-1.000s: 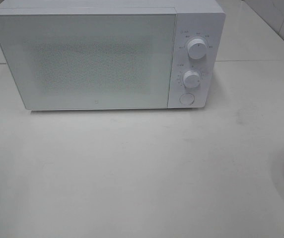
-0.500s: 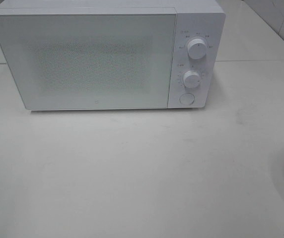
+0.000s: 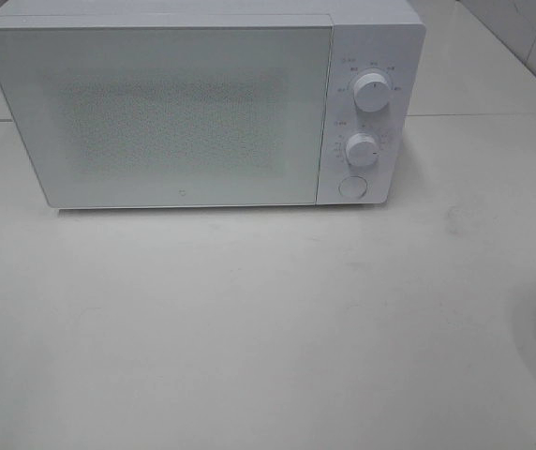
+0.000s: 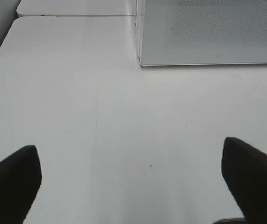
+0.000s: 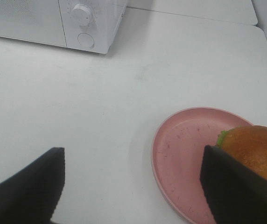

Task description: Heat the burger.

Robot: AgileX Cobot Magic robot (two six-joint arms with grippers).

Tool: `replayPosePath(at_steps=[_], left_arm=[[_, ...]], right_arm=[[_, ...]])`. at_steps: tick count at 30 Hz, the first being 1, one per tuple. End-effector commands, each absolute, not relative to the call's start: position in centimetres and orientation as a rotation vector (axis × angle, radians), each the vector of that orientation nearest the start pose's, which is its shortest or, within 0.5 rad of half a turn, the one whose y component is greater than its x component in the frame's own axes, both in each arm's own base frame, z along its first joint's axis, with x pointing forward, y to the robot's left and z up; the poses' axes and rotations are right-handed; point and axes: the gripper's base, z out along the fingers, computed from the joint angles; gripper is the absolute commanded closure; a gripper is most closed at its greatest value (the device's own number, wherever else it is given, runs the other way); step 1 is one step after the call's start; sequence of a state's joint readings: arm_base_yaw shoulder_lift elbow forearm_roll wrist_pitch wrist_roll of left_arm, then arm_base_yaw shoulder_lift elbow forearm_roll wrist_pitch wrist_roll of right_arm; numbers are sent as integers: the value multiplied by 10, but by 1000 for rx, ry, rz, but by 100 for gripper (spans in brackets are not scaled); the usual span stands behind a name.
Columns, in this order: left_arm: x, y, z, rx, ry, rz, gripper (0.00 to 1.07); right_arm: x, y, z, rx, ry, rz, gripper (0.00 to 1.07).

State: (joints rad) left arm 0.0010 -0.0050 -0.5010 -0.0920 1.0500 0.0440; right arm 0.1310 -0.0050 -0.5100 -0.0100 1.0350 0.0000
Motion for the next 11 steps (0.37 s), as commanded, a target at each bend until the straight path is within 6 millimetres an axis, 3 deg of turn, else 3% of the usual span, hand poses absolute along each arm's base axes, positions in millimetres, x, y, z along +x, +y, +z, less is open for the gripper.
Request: replayPosePath(at_steps=[1,11], left_arm=[[-9,-8,279,47,1985,-87,3],[-9,-8,279,47,1985,-87,3]], right_arm=[[-8,-2,281,-122,1989,72,31],[-8,-2,281,-122,1989,72,31]])
